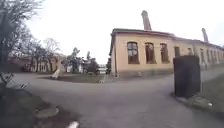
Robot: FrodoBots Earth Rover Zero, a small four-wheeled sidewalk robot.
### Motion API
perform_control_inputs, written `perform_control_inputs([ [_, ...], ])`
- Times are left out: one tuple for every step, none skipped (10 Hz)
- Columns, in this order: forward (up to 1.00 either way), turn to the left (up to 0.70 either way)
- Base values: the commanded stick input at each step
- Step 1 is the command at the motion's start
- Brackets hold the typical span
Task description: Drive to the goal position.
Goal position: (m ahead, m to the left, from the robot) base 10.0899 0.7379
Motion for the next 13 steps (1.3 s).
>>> perform_control_inputs([
  [1.0, 0.0],
  [1.0, 0.0],
  [1.0, 0.0],
  [1.0, 0.0],
  [1.0, 0.0],
  [1.0, 0.0],
  [1.0, 0.0],
  [1.0, 0.0],
  [1.0, 0.0],
  [1.0, 0.0],
  [1.0, 0.0],
  [1.0, 0.0],
  [1.0, 0.0],
])
